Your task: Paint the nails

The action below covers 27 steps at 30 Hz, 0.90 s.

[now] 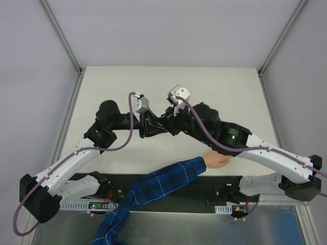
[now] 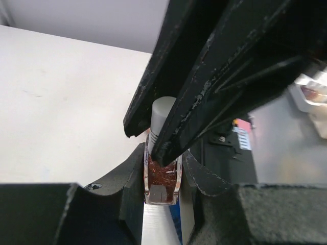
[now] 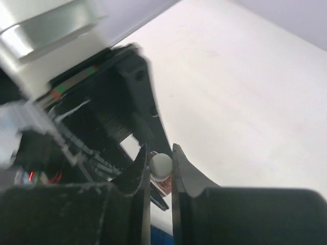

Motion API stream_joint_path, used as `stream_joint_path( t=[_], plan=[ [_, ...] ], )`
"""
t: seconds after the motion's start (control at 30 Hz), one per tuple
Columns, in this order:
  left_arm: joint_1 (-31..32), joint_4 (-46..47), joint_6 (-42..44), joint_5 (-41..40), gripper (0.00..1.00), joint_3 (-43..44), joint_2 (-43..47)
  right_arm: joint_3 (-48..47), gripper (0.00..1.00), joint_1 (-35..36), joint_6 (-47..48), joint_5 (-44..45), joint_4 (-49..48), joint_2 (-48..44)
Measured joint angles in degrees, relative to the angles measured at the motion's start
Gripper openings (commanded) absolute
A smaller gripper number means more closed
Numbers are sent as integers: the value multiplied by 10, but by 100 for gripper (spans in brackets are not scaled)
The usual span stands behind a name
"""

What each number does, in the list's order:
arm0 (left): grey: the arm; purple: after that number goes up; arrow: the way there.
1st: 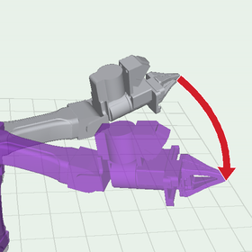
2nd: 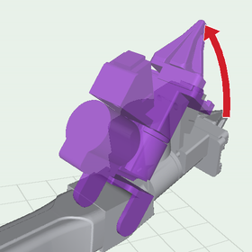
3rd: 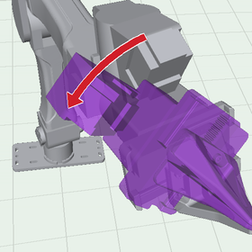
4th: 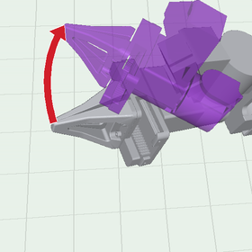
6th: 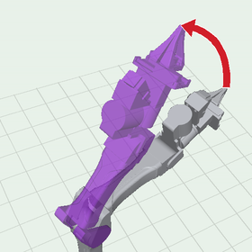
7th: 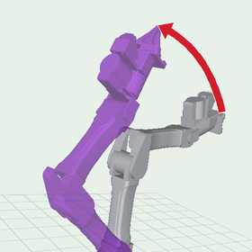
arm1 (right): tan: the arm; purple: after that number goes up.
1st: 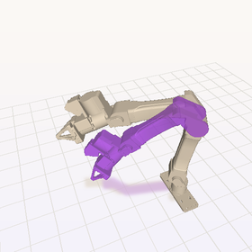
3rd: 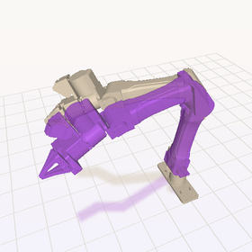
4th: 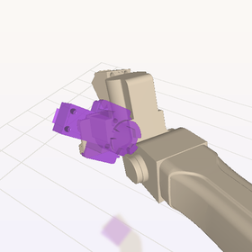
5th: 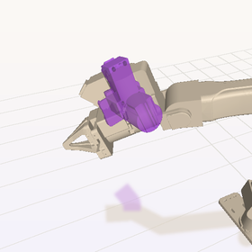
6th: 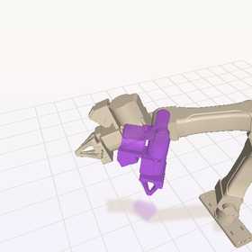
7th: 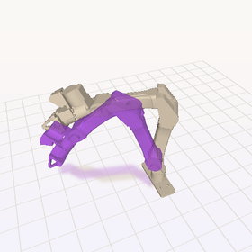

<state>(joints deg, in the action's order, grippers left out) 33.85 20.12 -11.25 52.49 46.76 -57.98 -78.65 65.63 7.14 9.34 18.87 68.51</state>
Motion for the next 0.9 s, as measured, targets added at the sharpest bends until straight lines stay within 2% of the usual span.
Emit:
stream_joint_path(
  t=[0.07,0.13,0.2,0.27,0.3,0.33,0.43,0.6,0.7,0.9],
  plan=[
    [11,-33,40,-49,0,0,28,2,0,81,-39,184,-20,11],
    [15,-46,60,-80,0,-3,46,-9,0,114,-71,281,-32,32],
    [14,-47,70,-108,0,-8,52,-31,2,122,-90,339,-33,63],
    [13,-51,78,-125,0,-10,49,-36,14,120,-96,359,-33,78],
    [13,-51,80,-127,0,-11,47,-36,25,116,-96,359,-30,80],
    [13,-50,81,-127,0,-12,45,-36,31,112,-95,353,-27,80],
    [12,-49,83,-120,0,-12,43,-36,45,89,-80,310,-16,73],
    [5,-44,83,-71,0,-10,31,-36,72,12,-25,142,25,41],
    [5,-42,81,-35,0,-4,20,-36,79,-49,1,14,42,13],
    [5,8,23,75,0,9,-16,-36,79,-185,30,-257,45,-23]
  ],
)
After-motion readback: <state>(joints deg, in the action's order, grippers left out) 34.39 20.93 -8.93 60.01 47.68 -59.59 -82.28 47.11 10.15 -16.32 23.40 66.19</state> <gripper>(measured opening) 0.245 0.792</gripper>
